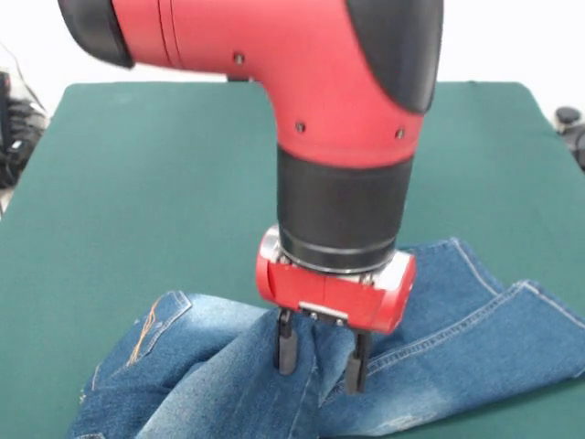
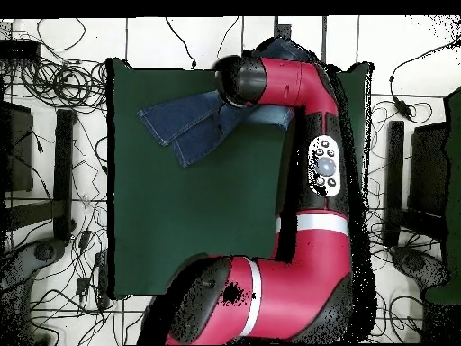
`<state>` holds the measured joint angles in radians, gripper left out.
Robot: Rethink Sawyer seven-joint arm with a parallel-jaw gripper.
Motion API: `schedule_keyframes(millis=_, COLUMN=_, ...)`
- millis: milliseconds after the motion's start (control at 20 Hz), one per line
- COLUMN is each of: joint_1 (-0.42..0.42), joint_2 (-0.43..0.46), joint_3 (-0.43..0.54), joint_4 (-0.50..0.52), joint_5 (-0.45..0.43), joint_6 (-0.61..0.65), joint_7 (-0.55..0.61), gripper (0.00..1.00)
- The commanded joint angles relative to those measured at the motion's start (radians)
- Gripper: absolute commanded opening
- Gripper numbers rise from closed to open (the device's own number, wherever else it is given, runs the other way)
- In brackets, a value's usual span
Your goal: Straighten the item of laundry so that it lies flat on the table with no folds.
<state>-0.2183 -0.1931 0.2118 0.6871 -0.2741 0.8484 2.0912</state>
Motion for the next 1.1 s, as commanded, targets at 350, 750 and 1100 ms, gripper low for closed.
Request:
schedule_keyframes(millis=350, joint_1=0.097, joint_2=0.039, joint_3=-0.108, joint_4=0.067, joint_5=0.019, joint_6=0.04, joint_7=0.287, gripper=1.0)
schedule_keyframes(millis=750, joint_1=0.106, joint_2=0.06, joint_3=-0.136, joint_4=0.045, joint_5=0.04, joint_6=0.083, joint_7=0.223, gripper=1.0)
schedule_keyframes(millis=1100, joint_1=0.139, joint_2=0.028, joint_3=-0.202, joint_4=0.099, joint_5=0.066, joint_6=0.036, joint_7=0.373, gripper=0.0)
